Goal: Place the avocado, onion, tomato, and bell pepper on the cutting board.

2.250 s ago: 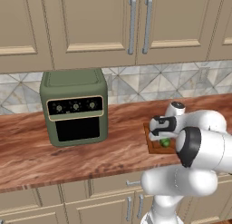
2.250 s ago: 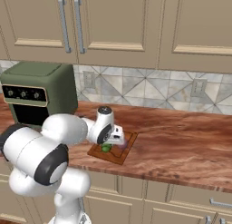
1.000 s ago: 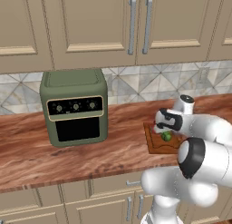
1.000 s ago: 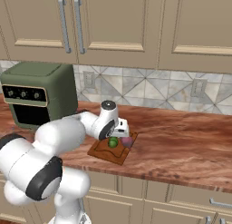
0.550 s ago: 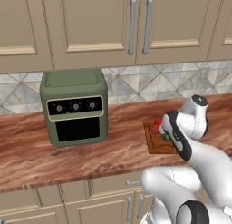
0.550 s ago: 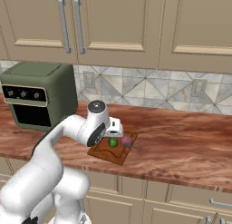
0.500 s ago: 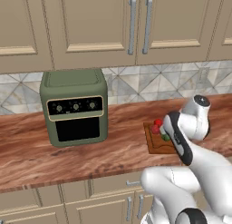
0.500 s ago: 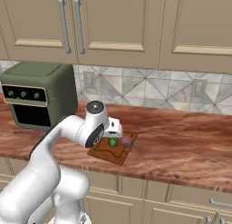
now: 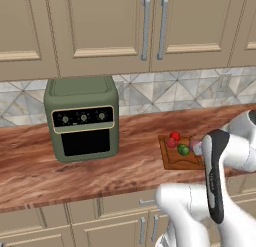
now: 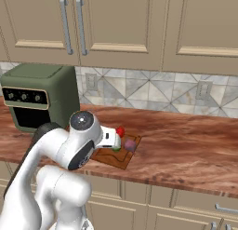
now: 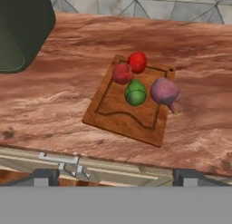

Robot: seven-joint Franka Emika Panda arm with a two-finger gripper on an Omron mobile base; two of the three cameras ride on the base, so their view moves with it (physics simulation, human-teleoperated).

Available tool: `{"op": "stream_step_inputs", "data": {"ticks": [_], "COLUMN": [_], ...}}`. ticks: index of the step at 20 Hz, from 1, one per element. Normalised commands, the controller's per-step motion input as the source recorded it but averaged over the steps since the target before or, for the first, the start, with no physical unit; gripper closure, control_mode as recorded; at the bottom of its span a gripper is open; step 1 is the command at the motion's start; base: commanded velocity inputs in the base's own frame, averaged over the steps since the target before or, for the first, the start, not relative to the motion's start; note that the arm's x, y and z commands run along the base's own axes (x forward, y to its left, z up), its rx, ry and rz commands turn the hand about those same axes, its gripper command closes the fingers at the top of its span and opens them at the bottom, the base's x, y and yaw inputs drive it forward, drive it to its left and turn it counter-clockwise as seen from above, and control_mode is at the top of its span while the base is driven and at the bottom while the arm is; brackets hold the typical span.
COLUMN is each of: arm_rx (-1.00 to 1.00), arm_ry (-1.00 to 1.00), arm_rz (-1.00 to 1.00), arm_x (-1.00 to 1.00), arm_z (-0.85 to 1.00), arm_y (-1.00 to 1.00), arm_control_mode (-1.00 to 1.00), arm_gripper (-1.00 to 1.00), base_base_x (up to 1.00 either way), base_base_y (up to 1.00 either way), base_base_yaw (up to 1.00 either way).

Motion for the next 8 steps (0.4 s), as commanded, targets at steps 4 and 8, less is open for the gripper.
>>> {"op": "stream_step_inputs", "data": {"ticks": [4,8], "arm_rx": [0.00,0.00], "arm_ry": [-0.01,0.00], "arm_rz": [-0.03,-0.05], "arm_x": [-0.69,-0.27], "arm_z": [0.03,0.00], "arm_y": [-0.20,-0.42], "arm_control_mode": [-1.00,-1.00], "arm_gripper": [-1.00,-1.00], "base_base_x": [0.00,0.00], "base_base_y": [0.00,0.00], "base_base_yaw": [0.00,0.00]}}
